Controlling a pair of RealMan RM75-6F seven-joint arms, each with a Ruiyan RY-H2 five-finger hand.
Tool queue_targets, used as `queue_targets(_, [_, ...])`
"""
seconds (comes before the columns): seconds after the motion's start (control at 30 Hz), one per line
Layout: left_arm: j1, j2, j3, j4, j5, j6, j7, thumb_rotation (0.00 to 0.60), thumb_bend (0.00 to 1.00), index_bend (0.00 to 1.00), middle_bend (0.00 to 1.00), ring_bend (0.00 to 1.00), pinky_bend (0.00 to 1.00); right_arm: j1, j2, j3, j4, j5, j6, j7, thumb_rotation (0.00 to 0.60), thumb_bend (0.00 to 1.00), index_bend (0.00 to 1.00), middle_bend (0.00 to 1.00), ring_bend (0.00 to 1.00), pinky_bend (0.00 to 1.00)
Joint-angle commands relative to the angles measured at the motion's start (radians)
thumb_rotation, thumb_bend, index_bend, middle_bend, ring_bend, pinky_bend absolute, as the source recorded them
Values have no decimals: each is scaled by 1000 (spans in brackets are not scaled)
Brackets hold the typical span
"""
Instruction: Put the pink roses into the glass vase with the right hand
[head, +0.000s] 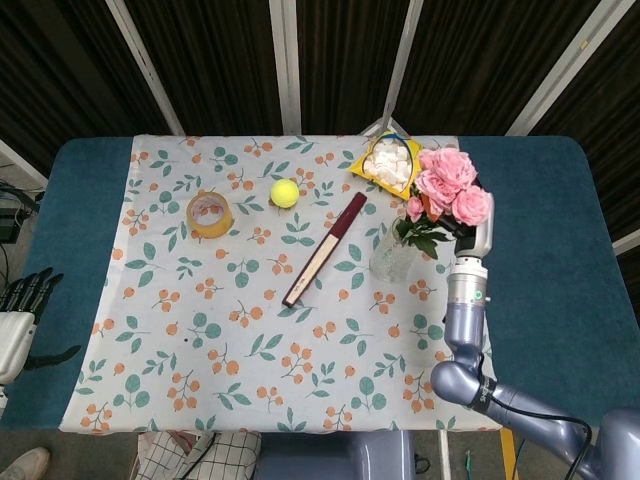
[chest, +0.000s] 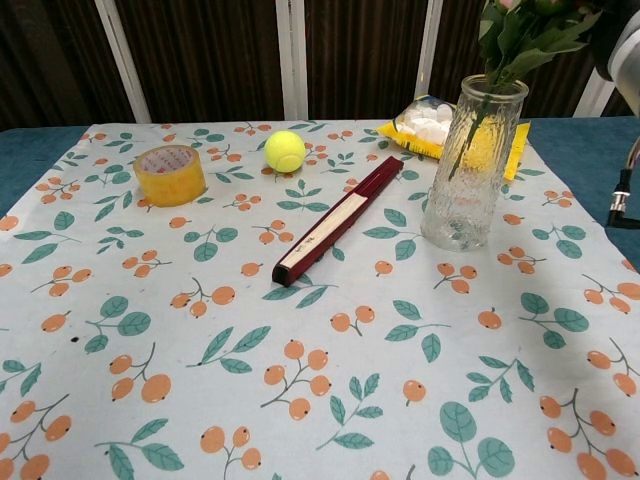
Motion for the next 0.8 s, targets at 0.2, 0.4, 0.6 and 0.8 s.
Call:
queue_targets(0.2, [0, 1, 1, 1, 2, 1, -3, 600, 0, 0, 0, 0, 0, 2, -28, -12, 33, -30, -15, -5, 600, 337, 373, 518, 490, 433])
queue_targets(0.4, [1, 2, 1, 2, 2, 1, -7, 600, 0, 0, 0, 0, 0, -1, -25, -18, 53, -47, -42, -4, 600, 336, 153, 383, 342, 284])
queue_targets(0.6, [0, 1, 2, 1, 2, 0, -5, 600, 0, 0, 0, 0, 0, -14, -13, -39, 40, -69, -69, -12, 600, 329, 0, 174, 141, 89])
queue_targets(0.8, [0, 1, 2, 0, 2, 1, -4, 600, 0, 0, 0, 0, 0, -35, -1, -61, 13, -97, -74, -16, 600, 200, 0, 19, 6, 1])
